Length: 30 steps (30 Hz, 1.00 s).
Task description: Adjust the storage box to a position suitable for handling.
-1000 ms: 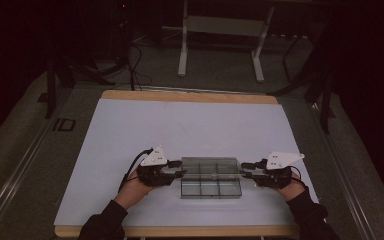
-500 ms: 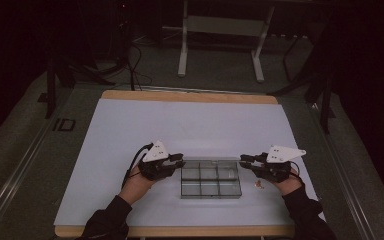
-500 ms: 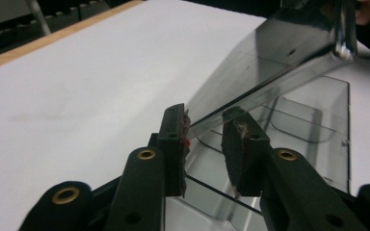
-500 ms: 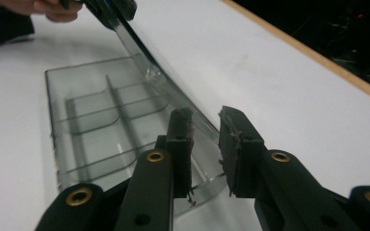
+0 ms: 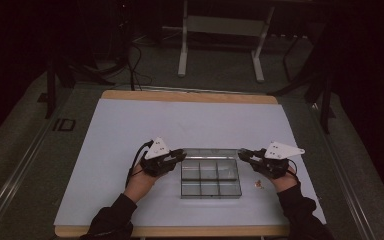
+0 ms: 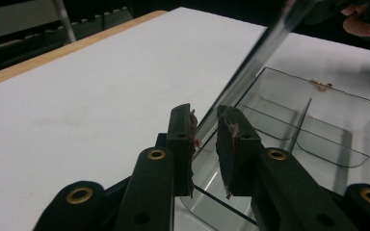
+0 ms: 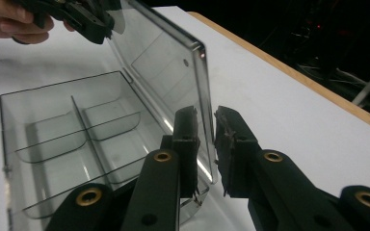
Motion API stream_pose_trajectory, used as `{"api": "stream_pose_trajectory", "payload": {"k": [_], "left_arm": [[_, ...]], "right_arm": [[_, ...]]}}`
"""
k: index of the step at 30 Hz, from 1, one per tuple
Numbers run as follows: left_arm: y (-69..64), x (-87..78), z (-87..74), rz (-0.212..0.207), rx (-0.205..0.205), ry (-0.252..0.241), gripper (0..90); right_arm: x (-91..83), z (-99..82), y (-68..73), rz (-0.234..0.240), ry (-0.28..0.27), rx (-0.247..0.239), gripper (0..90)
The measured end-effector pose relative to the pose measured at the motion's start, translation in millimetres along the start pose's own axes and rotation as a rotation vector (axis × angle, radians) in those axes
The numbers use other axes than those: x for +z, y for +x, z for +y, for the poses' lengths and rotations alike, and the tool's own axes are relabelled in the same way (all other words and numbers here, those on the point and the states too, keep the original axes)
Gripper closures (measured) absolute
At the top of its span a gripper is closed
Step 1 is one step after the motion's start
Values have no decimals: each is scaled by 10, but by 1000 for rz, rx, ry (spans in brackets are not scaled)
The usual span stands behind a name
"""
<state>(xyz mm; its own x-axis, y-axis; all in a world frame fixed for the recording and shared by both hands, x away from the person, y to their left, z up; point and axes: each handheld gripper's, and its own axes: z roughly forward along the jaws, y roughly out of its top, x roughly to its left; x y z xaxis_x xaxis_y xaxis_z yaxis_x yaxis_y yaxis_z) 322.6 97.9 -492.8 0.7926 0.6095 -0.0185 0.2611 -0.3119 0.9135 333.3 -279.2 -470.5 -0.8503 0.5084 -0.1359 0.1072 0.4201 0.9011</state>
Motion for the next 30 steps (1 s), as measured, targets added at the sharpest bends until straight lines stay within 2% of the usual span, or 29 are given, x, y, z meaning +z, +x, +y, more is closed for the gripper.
{"api": "stream_pose_trajectory", "payload": {"k": [4, 10, 18, 22, 30], "left_arm": [[25, 22, 19, 15, -10, 1, 792], [43, 79, 43, 31, -24, 7, 792], [110, 143, 50, 30, -66, 4, 800], [125, 157, 41, 35, -89, -4, 804], [158, 192, 35, 37, -105, -11, 803]], "right_arm": [[47, 20, -16, -29, 4, 2, 800], [112, 29, -55, -49, -1, 23, 799], [185, 65, -127, -63, 11, 70, 788], [214, 78, -153, -73, 19, 78, 783], [256, 64, -178, -72, 35, 106, 754]]}}
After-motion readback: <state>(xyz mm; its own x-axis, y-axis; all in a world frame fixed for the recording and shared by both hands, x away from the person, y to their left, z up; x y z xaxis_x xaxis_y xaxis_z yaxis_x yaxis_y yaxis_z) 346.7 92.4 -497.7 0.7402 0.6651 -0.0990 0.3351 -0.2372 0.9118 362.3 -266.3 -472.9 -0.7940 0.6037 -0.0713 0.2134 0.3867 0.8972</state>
